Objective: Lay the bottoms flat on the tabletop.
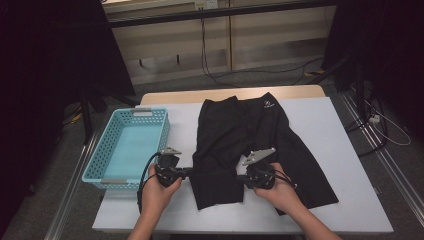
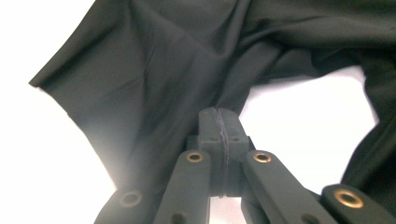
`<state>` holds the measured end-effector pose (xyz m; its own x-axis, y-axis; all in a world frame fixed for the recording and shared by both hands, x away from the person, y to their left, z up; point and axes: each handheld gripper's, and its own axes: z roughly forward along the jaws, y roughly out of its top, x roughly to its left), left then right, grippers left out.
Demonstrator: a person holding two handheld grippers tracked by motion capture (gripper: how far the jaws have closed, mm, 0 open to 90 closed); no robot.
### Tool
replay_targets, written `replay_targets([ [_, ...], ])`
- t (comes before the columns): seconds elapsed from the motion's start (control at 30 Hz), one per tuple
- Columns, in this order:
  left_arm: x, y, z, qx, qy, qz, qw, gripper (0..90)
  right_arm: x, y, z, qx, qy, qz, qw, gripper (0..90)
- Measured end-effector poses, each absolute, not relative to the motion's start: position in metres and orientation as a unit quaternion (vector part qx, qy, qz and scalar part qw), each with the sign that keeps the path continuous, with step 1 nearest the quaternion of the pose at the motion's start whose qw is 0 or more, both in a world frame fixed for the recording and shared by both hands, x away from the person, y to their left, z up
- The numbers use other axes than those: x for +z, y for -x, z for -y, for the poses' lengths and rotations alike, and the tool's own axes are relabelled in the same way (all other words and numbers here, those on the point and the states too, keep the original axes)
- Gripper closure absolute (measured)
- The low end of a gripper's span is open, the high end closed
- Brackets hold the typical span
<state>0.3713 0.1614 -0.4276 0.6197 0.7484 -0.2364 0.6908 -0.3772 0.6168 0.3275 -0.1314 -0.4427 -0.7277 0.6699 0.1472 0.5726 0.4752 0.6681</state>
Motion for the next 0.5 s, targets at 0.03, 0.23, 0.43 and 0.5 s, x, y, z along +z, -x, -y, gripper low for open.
replay_targets([
  [0.03,-0.428,-0.372,-0.161,0.04,-0.829,-0.434,0.351,89.2,-0.442,-0.326,0.132,0.357,-0.363,-0.858,0.074,85.0],
  [0.23,-0.428,-0.372,-0.16,0.039,-0.831,-0.43,0.351,89.1,-0.437,-0.332,0.127,0.369,-0.373,-0.841,0.127,67.0],
  [0.43,-0.429,-0.371,-0.159,0.037,-0.832,-0.429,0.349,89.2,-0.446,-0.352,0.112,0.377,-0.387,-0.827,0.157,66.5],
  [0.5,-0.429,-0.371,-0.159,0.038,-0.833,-0.428,0.349,89.1,-0.453,-0.357,0.108,0.361,-0.388,-0.834,0.154,75.0],
])
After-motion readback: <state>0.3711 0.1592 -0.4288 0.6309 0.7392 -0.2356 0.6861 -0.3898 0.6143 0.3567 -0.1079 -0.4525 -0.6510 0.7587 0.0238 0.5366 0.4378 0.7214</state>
